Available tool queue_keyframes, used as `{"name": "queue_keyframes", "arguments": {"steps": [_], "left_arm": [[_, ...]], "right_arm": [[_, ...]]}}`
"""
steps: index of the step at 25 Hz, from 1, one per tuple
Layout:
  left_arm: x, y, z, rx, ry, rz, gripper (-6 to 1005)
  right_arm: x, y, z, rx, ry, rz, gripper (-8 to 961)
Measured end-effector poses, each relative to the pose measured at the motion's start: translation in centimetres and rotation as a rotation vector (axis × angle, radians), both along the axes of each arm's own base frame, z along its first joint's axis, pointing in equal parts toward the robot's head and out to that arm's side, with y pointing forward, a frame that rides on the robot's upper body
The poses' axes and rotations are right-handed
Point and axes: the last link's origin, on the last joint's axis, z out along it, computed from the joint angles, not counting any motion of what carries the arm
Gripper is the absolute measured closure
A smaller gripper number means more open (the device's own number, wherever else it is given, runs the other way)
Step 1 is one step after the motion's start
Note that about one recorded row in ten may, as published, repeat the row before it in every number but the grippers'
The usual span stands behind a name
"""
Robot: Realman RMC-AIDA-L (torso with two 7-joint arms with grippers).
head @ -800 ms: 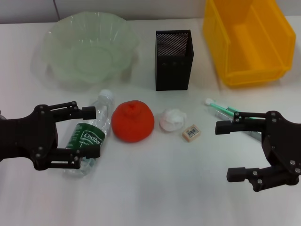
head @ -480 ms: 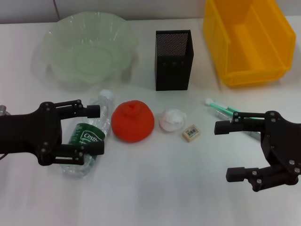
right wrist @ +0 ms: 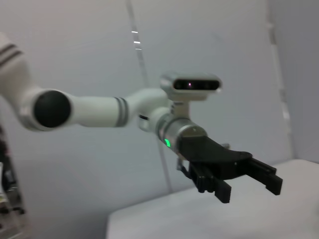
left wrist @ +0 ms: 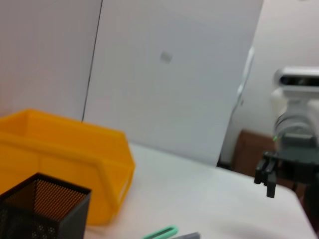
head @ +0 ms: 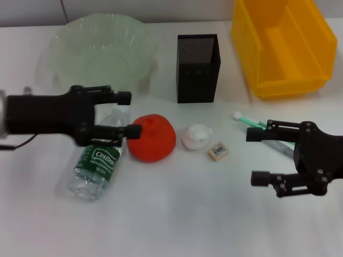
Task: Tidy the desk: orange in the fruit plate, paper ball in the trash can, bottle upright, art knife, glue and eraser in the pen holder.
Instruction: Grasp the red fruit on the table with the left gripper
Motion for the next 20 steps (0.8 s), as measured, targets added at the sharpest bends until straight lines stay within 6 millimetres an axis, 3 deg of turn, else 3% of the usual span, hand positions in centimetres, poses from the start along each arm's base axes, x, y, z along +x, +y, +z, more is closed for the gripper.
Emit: {"name": "queue_keyframes", "arguments": {"steps": [6,15,20], "left_arm": [[2.3,4.5,-3.9,0.014,0.231,0.006,174],[2.8,5.9,-7.8,0.028,0.446,-0.042,181],[2.9,5.8,-8.0,0.037,0.483,-0.066,185]], "right_arm": [[1.9,0.4,-0.3,0.079,-0.035,-0.124,129],[2.9,-0.3,-0.5,0.084,-0.035,-0.175,130],[3.1,-0.5,-0.5,0.084,-0.032,-0.184,130]]}}
